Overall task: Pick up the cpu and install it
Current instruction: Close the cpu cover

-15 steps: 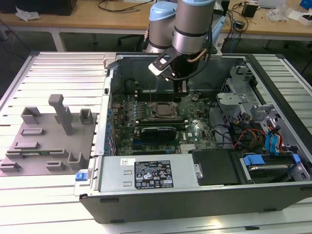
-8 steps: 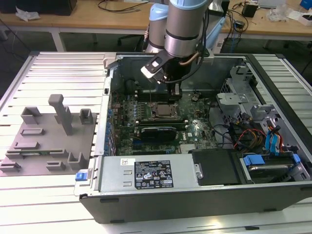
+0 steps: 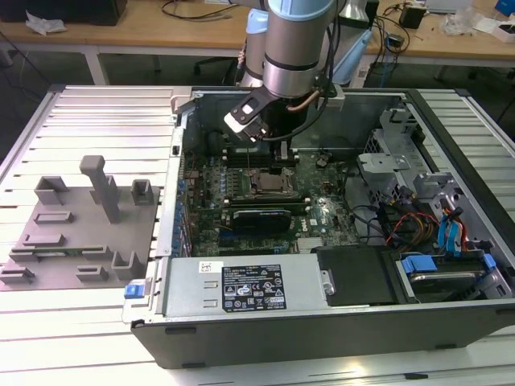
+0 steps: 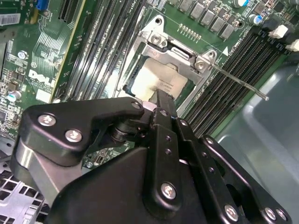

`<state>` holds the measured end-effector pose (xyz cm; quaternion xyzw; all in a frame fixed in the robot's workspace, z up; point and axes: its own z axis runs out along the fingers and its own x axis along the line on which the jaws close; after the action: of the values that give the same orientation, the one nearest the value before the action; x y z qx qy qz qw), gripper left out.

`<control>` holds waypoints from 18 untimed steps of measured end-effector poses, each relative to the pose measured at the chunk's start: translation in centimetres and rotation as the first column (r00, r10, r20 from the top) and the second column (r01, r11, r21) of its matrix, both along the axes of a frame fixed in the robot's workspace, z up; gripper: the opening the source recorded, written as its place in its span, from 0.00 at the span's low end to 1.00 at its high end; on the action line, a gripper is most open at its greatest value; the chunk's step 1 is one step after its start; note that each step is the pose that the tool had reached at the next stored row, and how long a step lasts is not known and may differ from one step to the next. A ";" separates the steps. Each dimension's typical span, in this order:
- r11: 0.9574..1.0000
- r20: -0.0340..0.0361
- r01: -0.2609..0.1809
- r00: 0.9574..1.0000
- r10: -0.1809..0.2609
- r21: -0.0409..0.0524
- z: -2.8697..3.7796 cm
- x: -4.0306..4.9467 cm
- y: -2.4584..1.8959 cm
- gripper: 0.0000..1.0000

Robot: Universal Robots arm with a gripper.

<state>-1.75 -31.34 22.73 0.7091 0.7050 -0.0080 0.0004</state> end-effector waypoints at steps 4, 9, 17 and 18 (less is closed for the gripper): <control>1.000 0.000 -0.015 1.000 0.015 0.000 0.00 0.00 0.00 0.11; 0.994 0.000 -0.110 0.994 0.110 0.000 -0.01 0.00 0.00 0.11; 0.934 0.000 -0.356 0.934 0.356 0.000 0.00 0.00 0.00 0.11; 0.927 0.000 -0.374 0.927 0.374 0.000 0.00 0.00 0.00 0.11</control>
<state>-1.75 -31.34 22.73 0.5619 0.8272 -0.0077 0.0019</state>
